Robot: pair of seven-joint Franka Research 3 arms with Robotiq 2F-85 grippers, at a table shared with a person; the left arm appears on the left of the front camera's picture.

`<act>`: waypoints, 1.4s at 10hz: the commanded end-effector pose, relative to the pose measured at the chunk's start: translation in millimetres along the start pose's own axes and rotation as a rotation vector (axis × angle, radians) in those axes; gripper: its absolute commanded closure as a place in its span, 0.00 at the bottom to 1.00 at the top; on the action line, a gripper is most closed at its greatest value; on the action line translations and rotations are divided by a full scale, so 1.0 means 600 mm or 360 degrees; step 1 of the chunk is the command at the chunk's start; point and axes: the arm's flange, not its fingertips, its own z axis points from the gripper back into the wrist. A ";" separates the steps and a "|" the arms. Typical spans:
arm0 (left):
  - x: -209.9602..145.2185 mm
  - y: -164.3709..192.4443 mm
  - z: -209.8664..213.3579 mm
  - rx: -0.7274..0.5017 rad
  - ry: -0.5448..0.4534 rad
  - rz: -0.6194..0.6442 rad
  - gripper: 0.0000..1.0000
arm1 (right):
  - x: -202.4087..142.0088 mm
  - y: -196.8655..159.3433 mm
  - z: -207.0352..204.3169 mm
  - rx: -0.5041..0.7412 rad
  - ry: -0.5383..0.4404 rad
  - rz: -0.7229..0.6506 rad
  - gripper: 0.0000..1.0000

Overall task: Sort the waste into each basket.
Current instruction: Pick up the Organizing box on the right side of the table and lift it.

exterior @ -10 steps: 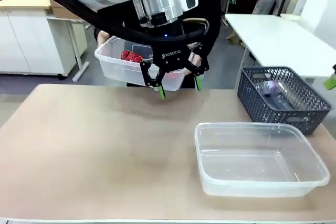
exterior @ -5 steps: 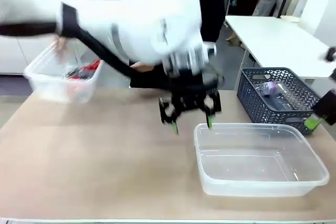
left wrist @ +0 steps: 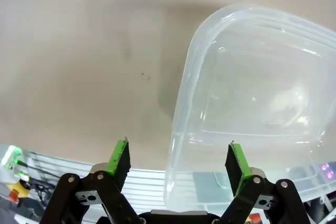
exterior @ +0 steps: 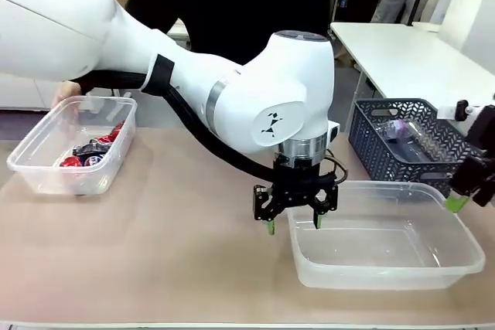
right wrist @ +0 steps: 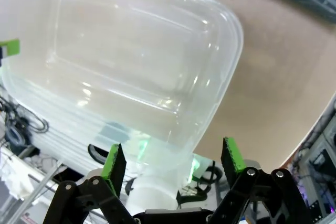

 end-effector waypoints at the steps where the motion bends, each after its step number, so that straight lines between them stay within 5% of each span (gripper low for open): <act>1: 0.001 0.001 -0.010 0.0015 0.0009 0.0002 0.06 | 0.002 -0.002 -0.005 -0.0002 0.0017 -0.0002 0.06; 4: 0.002 0.007 -0.020 -0.0065 -0.0103 0.0009 0.06 | 0.039 0.004 -0.119 0.0119 0.0273 -0.0215 0.06; 7: 0.002 0.008 -0.019 -0.0070 -0.0103 -0.0031 0.06 | 0.028 -0.003 -0.162 0.0034 0.0238 -0.0372 0.06; 10: 0.002 0.006 -0.018 -0.0075 -0.0122 -0.0064 0.06 | 0.013 -0.006 -0.163 -0.0012 0.0188 -0.0407 0.06; 14: 0.001 0.005 -0.019 -0.0073 -0.0124 -0.0063 0.06 | -0.013 0.007 -0.069 0.0100 0.0008 -0.0273 0.06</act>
